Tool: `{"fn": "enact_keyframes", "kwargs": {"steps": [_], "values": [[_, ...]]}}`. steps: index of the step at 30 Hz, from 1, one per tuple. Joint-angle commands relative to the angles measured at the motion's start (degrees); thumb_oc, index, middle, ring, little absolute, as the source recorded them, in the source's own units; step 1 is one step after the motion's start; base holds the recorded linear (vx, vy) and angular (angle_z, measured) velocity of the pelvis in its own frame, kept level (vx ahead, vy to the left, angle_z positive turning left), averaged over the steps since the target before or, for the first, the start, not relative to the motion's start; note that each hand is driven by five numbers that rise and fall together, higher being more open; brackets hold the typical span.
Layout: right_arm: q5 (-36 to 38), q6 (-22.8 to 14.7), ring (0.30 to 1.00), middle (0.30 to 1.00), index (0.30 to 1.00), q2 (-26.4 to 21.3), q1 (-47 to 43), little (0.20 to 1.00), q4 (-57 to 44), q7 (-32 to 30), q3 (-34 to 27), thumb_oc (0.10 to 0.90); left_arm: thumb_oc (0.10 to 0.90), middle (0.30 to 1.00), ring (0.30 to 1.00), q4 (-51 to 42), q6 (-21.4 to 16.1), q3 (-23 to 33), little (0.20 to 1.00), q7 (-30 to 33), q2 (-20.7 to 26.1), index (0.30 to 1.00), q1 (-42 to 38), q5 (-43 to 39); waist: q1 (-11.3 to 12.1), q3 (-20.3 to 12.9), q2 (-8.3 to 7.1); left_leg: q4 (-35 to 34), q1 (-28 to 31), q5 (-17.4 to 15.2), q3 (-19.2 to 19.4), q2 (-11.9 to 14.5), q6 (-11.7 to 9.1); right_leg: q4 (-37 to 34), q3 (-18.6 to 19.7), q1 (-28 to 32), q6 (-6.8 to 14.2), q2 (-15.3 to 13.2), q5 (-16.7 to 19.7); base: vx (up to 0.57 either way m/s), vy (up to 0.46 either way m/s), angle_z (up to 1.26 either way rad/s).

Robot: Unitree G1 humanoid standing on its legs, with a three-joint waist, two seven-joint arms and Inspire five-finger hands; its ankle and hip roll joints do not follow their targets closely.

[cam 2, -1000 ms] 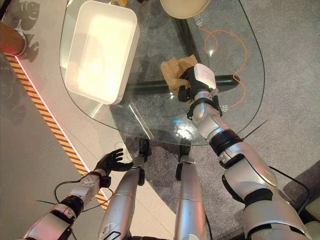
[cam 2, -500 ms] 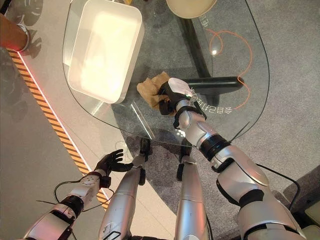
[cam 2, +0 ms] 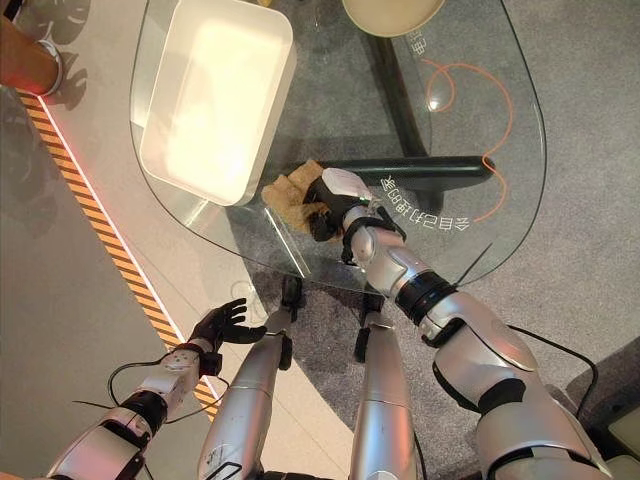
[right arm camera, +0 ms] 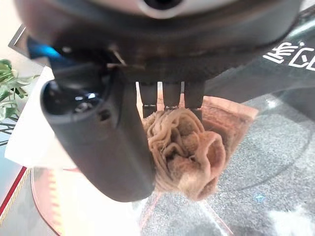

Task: Wipe the table with a cloth and put it in the basket.

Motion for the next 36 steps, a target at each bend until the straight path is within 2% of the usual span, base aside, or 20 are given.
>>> {"fn": "enact_keyframes", "kwargs": {"steps": [1,5,9,14,15,22,30,36], "values": [[0.28,-7.16,0.300,0.300,0.300,8.09,-0.98,0.200,-6.54,0.73,0.34,0.100,0.800,0.900,0.900,0.58,-0.23,-0.11,0.900,0.74,0.83,0.900,1.20,1.35,-0.21,-0.06,-0.22,3.25,-1.33,-1.19,5.36,-5.57,4.34,-6.74,-3.69,2.92,0.52,1.29,2.95,0.00,0.000,0.00],[0.16,-7.08,0.300,0.300,0.300,7.90,-1.21,0.200,-6.20,0.82,0.13,0.100,0.800,0.900,0.900,0.41,0.03,-0.14,0.900,0.67,0.96,0.900,1.15,1.29,-0.15,-0.06,-0.20,3.22,-1.29,-1.16,5.33,-5.63,4.39,-6.81,-3.70,2.97,0.56,1.26,3.05,0.00,0.000,0.00],[0.23,-6.11,0.300,0.300,0.300,7.32,-1.19,0.200,-5.89,-1.63,-0.30,0.100,0.800,0.900,0.900,0.41,0.23,-0.32,0.900,0.82,0.86,0.900,1.01,1.07,-0.28,-0.06,-0.19,3.45,-1.28,-1.25,5.34,-5.59,4.44,-6.46,-3.59,2.89,0.48,1.23,2.99,0.00,0.000,0.00],[2.11,-5.52,0.300,0.300,0.300,5.12,-2.65,0.200,-3.59,-9.11,-2.62,0.100,0.800,0.900,0.900,0.86,0.02,-0.33,0.900,0.53,1.22,0.900,0.90,0.71,-0.29,-0.06,-0.19,3.45,-1.32,-1.26,5.56,-5.35,4.48,-6.57,-3.50,2.85,0.56,1.19,3.22,0.00,0.000,0.00],[3.14,-5.86,0.300,0.300,0.300,4.31,-3.40,0.200,-2.11,-11.90,-3.70,0.100,0.800,0.900,0.900,1.21,-0.24,-0.30,0.900,0.33,1.34,0.900,0.91,0.73,-0.25,-0.06,-0.23,3.48,-1.32,-1.31,5.62,-5.25,4.50,-6.52,-3.57,2.80,0.59,1.25,3.33,0.00,0.000,0.00],[6.91,-6.71,0.300,0.300,0.300,-0.84,-7.38,0.200,3.03,-21.23,-9.30,0.100,0.800,0.900,0.900,1.26,-0.61,-0.16,0.900,0.27,1.90,0.900,1.59,0.36,-0.09,-0.06,-0.43,3.92,-1.50,-1.79,5.64,-4.84,4.71,-5.84,-3.58,2.44,0.74,1.47,3.48,0.00,0.000,0.01],[8.63,-5.29,0.300,0.300,0.300,-7.01,-9.60,0.200,8.08,-29.88,-13.66,0.100,0.800,0.900,0.900,0.99,-1.19,-0.06,0.900,0.06,2.68,0.900,2.47,-1.15,-0.49,-0.06,-0.18,4.40,-2.10,-2.37,5.89,-4.60,5.14,-5.01,-3.28,1.36,0.66,1.75,3.16,0.00,0.014,0.01],[9.76,-4.80,0.300,0.300,0.300,-10.89,-9.67,0.200,11.30,-33.60,-15.77,0.100,0.800,0.900,0.900,0.60,-1.40,-0.16,0.900,0.09,3.22,0.900,2.86,-2.34,-0.89,-0.06,-0.16,4.60,-2.55,-2.73,5.90,-4.62,5.39,-4.98,-3.16,0.94,0.59,1.83,2.87,0.00,0.000,0.00]]}}
